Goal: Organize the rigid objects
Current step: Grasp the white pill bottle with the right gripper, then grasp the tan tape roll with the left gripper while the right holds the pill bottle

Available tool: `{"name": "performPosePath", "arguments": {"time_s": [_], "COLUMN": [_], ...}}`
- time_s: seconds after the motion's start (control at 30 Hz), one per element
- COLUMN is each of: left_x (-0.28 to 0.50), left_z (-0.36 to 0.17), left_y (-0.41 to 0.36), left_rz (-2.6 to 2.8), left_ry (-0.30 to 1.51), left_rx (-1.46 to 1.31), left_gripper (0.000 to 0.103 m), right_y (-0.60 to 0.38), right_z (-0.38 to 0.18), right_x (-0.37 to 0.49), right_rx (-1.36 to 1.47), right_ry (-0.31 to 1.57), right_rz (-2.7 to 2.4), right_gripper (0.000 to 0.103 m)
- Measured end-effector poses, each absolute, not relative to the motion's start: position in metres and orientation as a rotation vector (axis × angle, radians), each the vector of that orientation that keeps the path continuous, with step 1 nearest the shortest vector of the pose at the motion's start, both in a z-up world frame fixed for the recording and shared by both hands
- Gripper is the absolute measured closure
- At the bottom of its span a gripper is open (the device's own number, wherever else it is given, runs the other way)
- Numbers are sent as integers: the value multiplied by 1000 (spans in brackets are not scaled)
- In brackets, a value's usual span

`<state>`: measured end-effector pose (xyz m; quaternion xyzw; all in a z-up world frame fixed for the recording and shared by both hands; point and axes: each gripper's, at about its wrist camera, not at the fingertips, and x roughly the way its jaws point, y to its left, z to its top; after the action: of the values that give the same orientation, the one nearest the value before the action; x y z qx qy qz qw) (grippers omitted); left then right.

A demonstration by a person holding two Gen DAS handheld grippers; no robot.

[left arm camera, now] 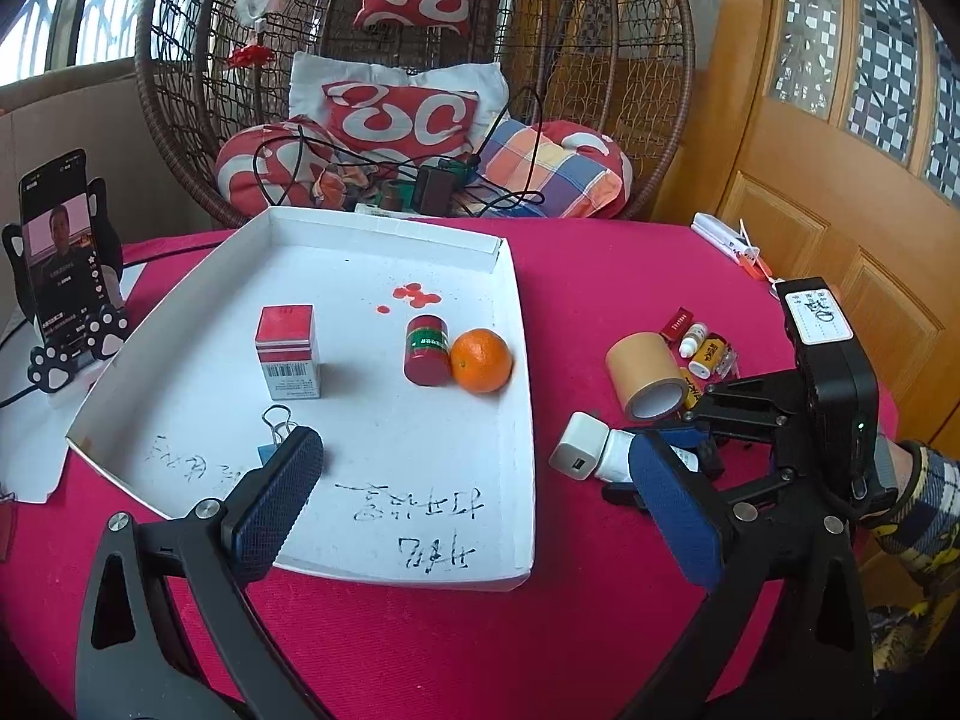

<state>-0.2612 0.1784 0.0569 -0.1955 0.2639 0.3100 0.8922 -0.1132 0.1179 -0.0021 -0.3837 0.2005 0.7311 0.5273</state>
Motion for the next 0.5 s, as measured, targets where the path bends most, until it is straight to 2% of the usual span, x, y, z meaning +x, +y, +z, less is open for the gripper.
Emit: {"name": "performPosePath", "arguments": {"time_s": [0.2,0.5], "left_x": [-254,-182], "left_z": [63,72], "left_y": [177,170], "left_rz": [623,474], "left_ry": [550,634], "left_rx": [-398,-422], "left_gripper": [0,0], "right_y": [101,42], "right_z": [2,51], "right_x": [-113,-6], "right_rx": [-860,-310], "right_ry": [486,658], "right_rz": [1761,1600], "right_gripper": [67,67]}}
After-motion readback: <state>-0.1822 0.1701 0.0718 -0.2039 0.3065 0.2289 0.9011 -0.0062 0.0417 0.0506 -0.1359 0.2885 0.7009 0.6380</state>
